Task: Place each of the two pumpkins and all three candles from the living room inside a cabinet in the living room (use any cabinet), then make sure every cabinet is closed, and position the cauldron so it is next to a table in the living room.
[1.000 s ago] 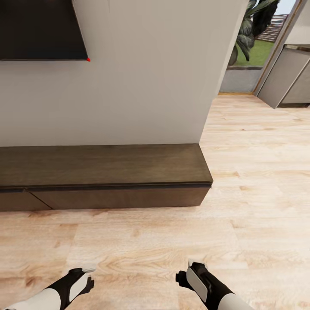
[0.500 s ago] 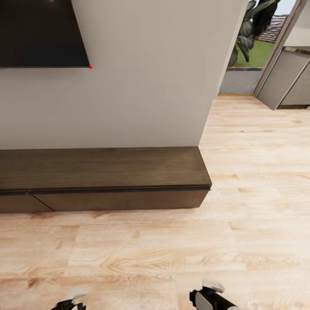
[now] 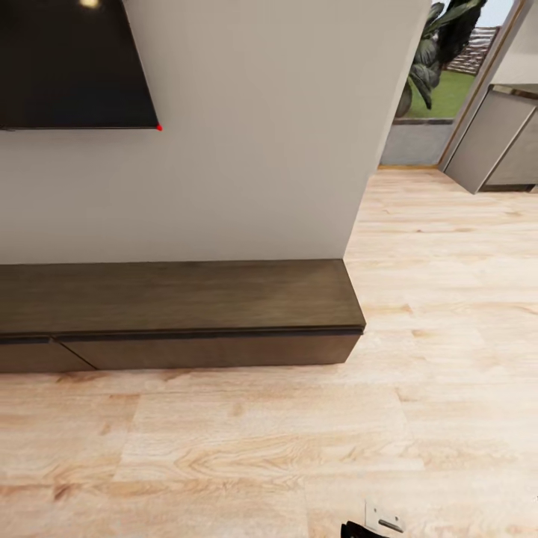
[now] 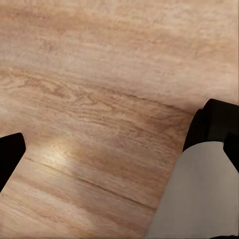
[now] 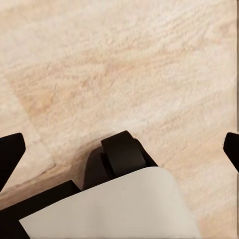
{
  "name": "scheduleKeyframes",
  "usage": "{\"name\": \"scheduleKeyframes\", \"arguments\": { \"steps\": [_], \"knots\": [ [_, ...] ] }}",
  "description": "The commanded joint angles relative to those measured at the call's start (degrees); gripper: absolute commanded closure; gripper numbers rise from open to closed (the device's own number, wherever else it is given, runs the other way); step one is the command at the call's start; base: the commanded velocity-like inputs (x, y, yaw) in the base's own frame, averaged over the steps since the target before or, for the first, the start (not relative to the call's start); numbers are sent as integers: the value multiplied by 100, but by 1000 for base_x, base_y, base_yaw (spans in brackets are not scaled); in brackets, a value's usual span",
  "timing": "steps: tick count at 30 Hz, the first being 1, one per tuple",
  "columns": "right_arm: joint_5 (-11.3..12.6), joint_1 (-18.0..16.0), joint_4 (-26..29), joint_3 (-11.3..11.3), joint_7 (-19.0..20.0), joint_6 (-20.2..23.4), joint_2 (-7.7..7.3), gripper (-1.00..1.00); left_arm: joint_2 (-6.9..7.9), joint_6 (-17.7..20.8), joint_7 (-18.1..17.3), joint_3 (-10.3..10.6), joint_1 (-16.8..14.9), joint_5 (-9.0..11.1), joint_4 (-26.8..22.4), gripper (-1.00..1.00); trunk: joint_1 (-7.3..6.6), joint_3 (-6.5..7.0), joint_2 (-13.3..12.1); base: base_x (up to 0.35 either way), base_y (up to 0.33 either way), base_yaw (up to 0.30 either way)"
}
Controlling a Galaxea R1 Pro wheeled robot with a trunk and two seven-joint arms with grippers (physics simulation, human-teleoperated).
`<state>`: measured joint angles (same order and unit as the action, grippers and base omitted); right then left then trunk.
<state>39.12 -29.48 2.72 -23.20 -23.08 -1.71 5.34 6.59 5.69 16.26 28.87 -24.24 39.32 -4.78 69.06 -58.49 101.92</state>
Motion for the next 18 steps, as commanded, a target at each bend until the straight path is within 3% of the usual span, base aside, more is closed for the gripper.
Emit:
{"name": "scheduleKeyframes", "arguments": {
  "steps": [1, 13, 18],
  "knots": [
    [59, 0, -12, -45, -20, -23, 2, -100, 6, 39, 35, 49, 13, 32, -18, -100, -23, 15, -40, 0, 0, 0],
    [61, 8, -113, -39, -12, -43, 2, -100, 1, 44, -17, 49, 98, 37, -14, -100, -287, 231, -521, 0, 0, 0],
    [59, 86, -139, -32, -1, -56, 2, -100, 14, 48, -558, 49, 103, 35, 152, -100, -397, 320, -722, 0, 0, 0]
  ]
}}
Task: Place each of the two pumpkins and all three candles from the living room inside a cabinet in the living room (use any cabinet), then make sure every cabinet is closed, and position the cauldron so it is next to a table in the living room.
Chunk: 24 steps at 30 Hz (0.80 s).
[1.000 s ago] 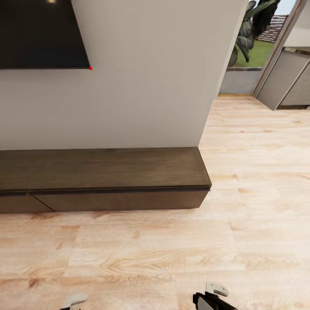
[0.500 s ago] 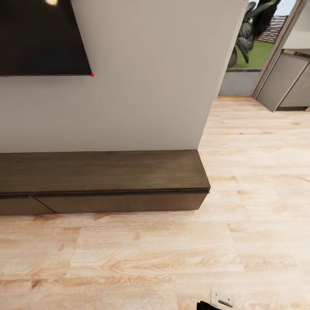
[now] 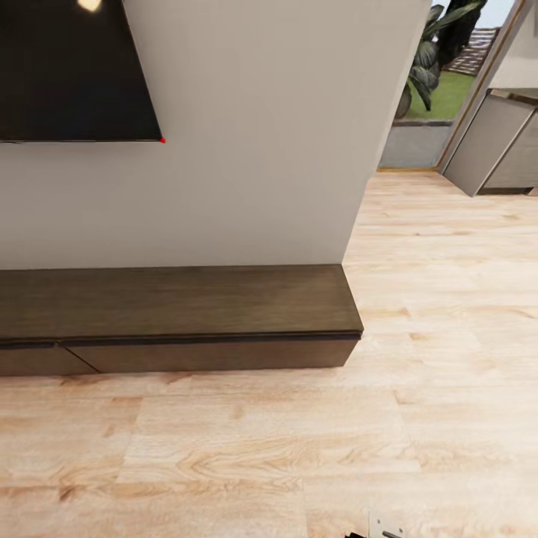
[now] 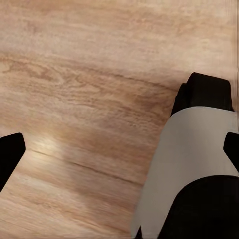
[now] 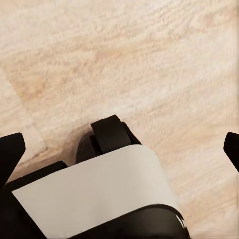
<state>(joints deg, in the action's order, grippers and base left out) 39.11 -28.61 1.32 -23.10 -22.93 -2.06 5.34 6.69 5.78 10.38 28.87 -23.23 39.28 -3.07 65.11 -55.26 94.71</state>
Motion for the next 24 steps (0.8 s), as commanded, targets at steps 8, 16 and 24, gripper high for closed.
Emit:
{"name": "scheduleKeyframes", "arguments": {
  "steps": [8, 16, 24],
  "knots": [
    [75, 53, -18, -37, 657, -31, 1, -100, 11, 37, -117, 49, 12, 40, 59, -100, -177, 141, -321, 0, 0, 0],
    [87, 88, -58, -37, 820, -281, 2, -100, -4, 37, -124, 49, 23, 41, 62, -100, -353, 285, -642, 0, 0, 0],
    [79, 92, -144, -37, 832, -388, 2, -100, -2, 37, -124, 49, 28, 45, 64, -100, -528, 428, -963, 0, 0, 0]
  ]
}}
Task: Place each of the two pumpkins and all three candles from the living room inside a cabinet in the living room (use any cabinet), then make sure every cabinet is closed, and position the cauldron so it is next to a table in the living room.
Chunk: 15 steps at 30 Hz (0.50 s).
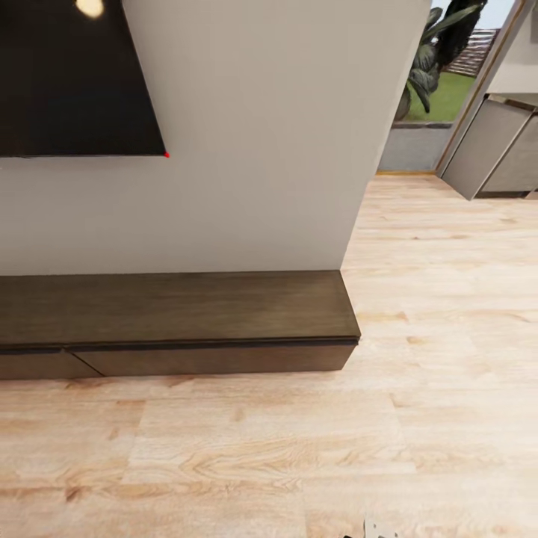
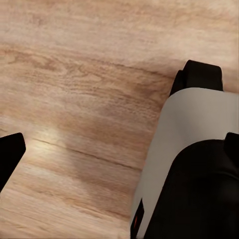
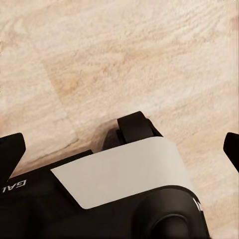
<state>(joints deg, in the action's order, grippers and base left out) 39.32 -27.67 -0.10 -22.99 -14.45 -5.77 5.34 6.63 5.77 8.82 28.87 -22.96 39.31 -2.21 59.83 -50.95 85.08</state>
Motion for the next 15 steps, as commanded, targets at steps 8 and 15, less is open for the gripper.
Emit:
{"name": "scheduleKeyframes", "arguments": {
  "steps": [8, 15],
  "knots": [
    [50, 6, -50, -48, -14, -23, 2, -100, 1, 37, 32, 48, 75, 40, -22, -100, -177, 141, -321, 0, 0, 0],
    [-6, 238, -100, -48, -14, -330, 2, -100, -18, -44, 32, 48, 257, 33, -24, -100, -330, 266, -601, 0, 0, 0]
  ]
}}
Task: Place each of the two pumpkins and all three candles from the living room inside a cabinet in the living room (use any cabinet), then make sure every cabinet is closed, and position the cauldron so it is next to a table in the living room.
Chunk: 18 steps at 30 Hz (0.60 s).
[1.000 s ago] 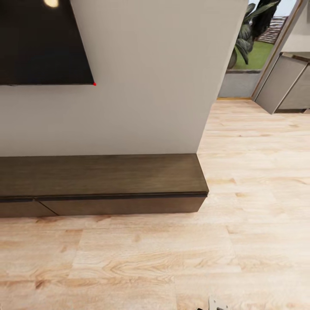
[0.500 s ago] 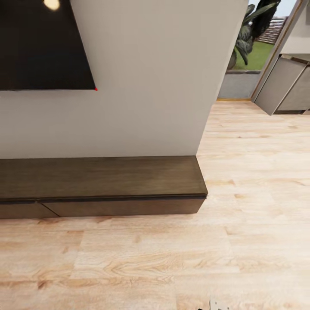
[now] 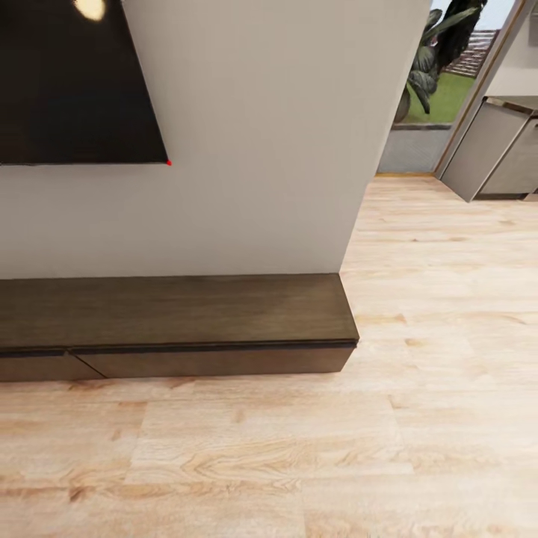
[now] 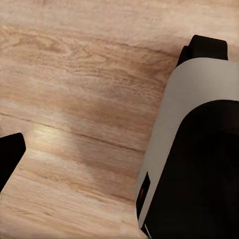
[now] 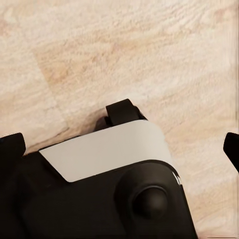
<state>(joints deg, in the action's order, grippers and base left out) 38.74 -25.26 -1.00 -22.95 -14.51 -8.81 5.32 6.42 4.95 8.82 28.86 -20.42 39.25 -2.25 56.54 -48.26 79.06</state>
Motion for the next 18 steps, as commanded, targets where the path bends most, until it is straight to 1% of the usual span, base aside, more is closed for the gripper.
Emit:
{"name": "scheduleKeyframes", "arguments": {
  "steps": [1, 5, 10, 18],
  "knots": [
    [51, 23, -11, -51, -8, -43, 4, -100, 1, 7, 32, 49, 24, 40, -21, -100, -23, 15, -40, 0, 0, 0],
    [43, 158, -63, -55, -8, -98, 4, -100, -7, -210, 33, 49, 180, 39, -21, -100, -111, 87, -200, 0, 0, 0],
    [45, 255, -148, -59, -8, -110, 4, -100, -9, -289, 37, 49, 348, 39, -21, -100, -220, 177, -401, 0, 0, 0],
    [49, 292, -163, -60, -8, -107, 4, -100, 3, -295, 41, 43, 388, 81, -21, -100, -220, 177, -401, 0, 0, 0]
  ]
}}
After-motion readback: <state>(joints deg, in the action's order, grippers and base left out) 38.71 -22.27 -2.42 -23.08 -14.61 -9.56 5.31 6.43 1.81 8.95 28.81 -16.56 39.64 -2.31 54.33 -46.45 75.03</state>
